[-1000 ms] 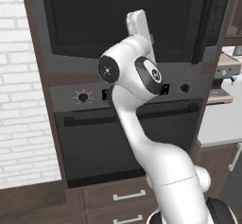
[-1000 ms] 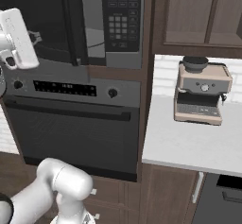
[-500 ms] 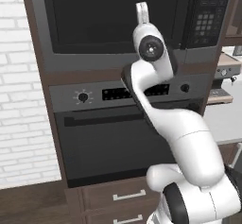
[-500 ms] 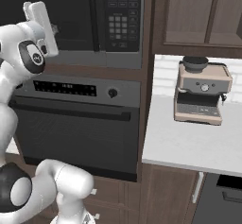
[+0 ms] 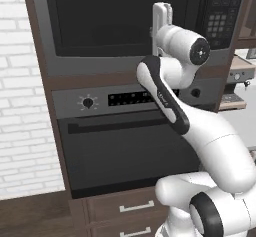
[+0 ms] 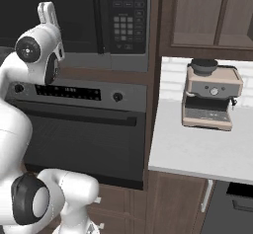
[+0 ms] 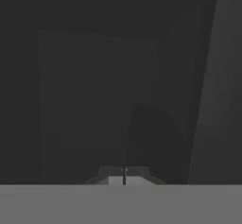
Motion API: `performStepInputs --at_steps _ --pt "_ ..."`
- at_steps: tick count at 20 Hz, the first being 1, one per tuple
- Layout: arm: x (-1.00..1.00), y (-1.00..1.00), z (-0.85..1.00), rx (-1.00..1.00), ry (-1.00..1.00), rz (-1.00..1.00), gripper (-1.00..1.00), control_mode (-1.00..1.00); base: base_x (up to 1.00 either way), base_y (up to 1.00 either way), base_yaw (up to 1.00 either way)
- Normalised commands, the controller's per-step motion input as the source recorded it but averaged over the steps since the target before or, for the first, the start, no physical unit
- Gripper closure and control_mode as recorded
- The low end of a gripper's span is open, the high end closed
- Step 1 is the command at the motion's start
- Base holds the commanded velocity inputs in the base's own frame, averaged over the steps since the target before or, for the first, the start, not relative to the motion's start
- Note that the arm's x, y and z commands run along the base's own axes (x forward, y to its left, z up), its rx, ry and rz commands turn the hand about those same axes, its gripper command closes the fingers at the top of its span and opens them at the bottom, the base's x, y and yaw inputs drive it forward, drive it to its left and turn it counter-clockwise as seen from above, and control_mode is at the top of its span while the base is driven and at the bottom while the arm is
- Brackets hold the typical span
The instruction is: Open the microwave, place the bowl with waffle inside the microwave, then close the microwave door and turn it on.
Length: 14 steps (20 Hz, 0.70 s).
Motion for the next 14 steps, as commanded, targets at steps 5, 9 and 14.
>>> performStepInputs --at_steps 5,9,14 --pt "1.00 0.13 0.00 0.00 0.25 0.09 1.00 -1.00 0.00 0.00 0.00" --pt "0.53 0.04 0.00 -0.01 0.15 0.02 1.00 -1.00 0.00 0.00 0.00" --pt "-0.39 -0.16 0.03 0.00 -0.02 0.00 1.00 -1.00 0.00 0.00 0.00"
